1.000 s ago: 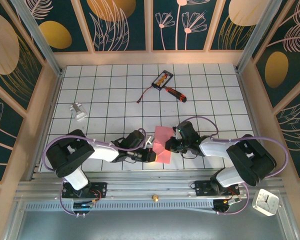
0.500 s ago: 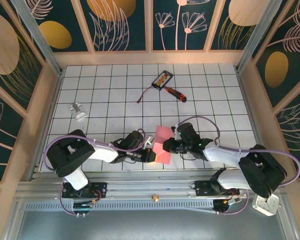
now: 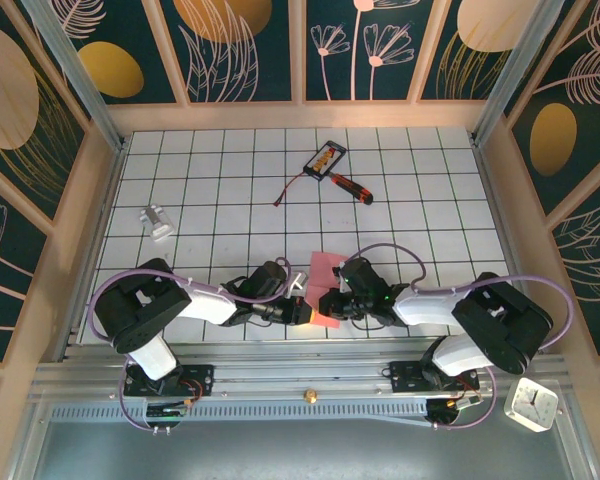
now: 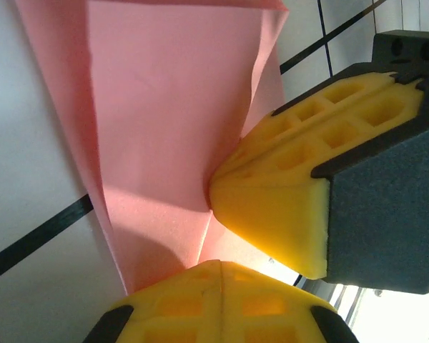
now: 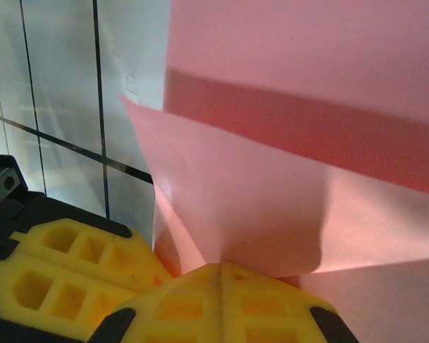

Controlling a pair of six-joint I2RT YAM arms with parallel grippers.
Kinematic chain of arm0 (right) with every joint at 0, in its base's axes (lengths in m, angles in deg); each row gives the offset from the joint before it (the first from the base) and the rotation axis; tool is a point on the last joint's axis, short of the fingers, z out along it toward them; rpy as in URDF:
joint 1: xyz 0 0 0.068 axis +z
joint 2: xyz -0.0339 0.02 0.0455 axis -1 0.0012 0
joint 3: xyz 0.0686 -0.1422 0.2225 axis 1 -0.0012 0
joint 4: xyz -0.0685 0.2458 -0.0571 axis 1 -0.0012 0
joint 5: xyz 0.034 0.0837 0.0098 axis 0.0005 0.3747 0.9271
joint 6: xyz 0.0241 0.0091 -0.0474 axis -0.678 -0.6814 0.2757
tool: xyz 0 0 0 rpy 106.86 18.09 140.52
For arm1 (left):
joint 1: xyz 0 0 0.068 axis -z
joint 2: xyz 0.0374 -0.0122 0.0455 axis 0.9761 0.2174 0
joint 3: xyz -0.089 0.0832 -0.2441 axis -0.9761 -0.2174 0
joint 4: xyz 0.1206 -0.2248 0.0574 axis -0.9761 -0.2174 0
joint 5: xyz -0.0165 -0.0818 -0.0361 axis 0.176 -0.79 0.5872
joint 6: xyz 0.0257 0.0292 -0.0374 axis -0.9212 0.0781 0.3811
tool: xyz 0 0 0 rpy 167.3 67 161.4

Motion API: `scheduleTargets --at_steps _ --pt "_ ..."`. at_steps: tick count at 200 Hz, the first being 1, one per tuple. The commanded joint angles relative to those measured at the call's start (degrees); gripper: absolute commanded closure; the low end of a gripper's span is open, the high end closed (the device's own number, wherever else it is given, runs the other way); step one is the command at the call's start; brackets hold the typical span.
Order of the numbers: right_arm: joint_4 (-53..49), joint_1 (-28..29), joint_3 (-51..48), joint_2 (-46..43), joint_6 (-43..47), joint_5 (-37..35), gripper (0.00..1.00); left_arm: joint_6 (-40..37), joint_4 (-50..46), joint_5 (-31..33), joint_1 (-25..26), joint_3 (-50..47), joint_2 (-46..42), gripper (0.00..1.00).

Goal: Fold a paper plane with a square sheet of paper (pick it up from the middle)
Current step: Fold the triangle at the bottom-center of the table.

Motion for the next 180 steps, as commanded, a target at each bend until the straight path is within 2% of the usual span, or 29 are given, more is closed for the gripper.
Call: scheduleTargets --at_steps 1,59,106,180 --pt "0.0 -0.7 0.9 1.2 0.2 -1.8 1.0 -2.3 -9.0 -0.1 0.5 -1.8 4.1 1.0" --pt "2.2 -2.3 0.6 -1.7 0.2 1.8 1.0 -3.8 -10.7 -0.4 0.5 -1.5 5.1 1.0" --pt "4.8 -1.9 1.1 1.7 -0.2 3.3 1.0 -3.8 -10.6 -0.4 0.6 -1.4 5.3 1.0" --pt "0.1 -6.4 0.9 2.7 2.6 2.2 1.0 -5.5 -12.4 0.0 0.6 -1.8 6.2 1.0"
